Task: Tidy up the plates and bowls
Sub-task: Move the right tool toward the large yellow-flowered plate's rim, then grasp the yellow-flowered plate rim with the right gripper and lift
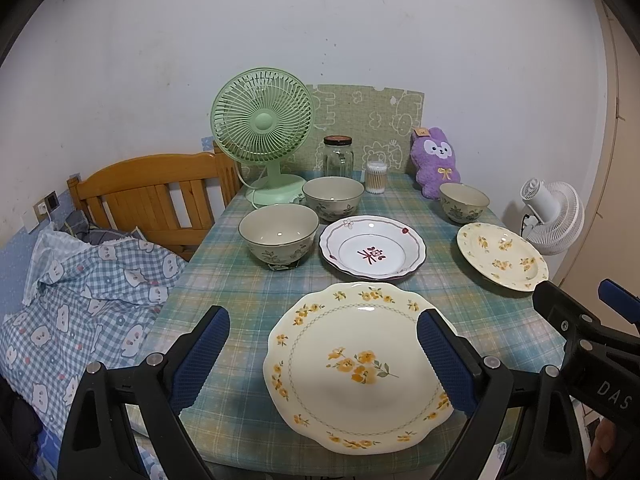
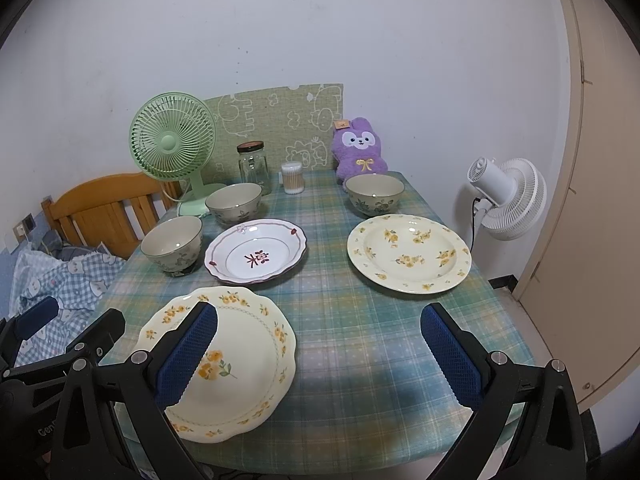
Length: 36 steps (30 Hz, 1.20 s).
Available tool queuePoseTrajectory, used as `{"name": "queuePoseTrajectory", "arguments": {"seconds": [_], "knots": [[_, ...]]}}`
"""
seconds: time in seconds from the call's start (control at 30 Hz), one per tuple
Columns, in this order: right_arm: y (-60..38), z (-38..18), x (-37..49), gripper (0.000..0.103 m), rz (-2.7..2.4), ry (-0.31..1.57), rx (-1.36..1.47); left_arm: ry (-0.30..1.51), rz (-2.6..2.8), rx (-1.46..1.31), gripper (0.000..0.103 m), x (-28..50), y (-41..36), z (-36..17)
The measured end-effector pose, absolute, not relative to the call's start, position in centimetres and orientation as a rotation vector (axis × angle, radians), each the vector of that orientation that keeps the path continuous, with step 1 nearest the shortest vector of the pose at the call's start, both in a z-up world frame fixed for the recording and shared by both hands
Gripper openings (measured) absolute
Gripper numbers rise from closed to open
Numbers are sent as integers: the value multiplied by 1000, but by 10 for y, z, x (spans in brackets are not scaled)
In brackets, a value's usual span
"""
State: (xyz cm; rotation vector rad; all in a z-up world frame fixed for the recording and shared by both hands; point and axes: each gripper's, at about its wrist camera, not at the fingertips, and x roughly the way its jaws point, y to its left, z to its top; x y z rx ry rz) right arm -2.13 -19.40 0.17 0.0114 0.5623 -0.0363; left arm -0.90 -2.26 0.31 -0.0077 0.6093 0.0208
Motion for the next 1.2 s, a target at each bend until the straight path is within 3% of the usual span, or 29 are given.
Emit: {"name": "queuePoseTrajectory", "arguments": {"seconds": [0.63, 1.2], "knots": [[-194, 1, -19, 102, -29, 566, 14, 616, 10, -9, 92, -7, -24, 2], [-164, -14, 33, 90, -13, 694, 20, 749, 16, -10, 84, 42, -4, -16]]}}
